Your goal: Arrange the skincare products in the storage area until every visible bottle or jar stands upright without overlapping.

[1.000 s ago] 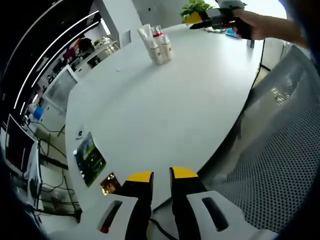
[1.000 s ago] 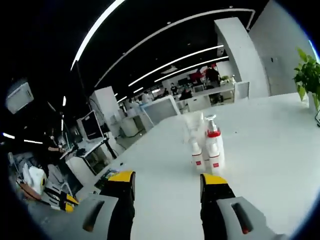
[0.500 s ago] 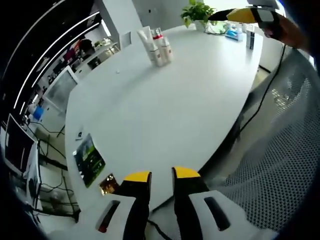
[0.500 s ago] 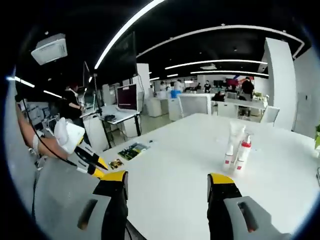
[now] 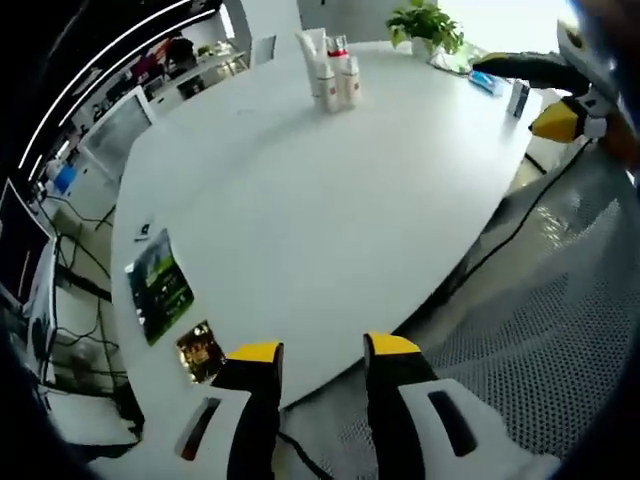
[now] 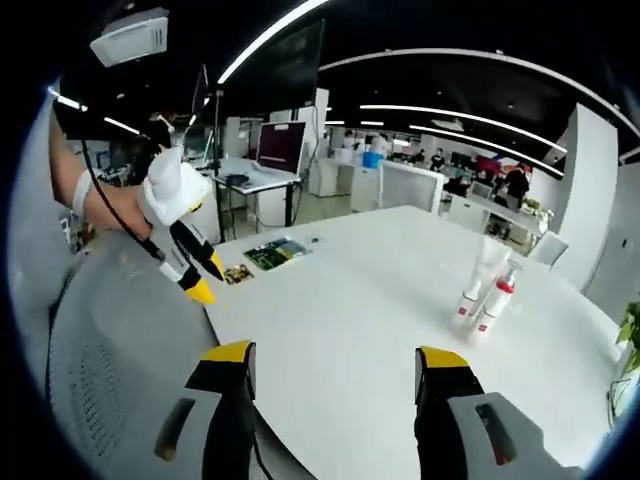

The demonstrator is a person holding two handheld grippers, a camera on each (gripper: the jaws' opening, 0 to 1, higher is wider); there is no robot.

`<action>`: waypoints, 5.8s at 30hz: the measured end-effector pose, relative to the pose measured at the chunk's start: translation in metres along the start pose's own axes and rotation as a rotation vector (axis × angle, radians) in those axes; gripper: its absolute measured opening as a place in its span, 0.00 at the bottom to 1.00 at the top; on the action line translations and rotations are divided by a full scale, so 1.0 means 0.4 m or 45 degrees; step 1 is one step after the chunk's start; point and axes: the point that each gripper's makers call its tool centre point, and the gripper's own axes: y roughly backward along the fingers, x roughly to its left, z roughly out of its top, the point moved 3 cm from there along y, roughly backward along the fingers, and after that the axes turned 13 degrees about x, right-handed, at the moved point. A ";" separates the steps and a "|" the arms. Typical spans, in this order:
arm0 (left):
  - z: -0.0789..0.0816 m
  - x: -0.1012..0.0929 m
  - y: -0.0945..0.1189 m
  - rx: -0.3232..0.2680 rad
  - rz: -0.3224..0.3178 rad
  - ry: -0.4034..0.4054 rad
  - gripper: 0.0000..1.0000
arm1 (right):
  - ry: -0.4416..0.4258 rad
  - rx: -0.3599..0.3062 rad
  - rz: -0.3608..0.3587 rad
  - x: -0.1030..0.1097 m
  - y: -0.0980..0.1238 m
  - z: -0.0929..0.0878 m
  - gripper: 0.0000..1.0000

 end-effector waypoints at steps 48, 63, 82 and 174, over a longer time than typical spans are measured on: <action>0.063 0.540 -0.238 0.157 0.145 0.708 0.94 | 0.051 0.146 0.070 0.021 -0.032 -0.035 0.43; 0.048 0.554 -0.255 0.092 0.130 0.767 0.97 | 0.057 0.198 0.088 0.028 -0.042 -0.047 0.40; 0.096 0.513 -0.250 0.058 0.093 0.640 0.18 | 0.069 0.226 0.132 0.040 -0.047 -0.056 0.36; 0.188 -0.112 0.193 -0.849 -0.388 0.470 0.06 | -0.484 -0.202 0.769 0.143 -0.106 0.264 0.46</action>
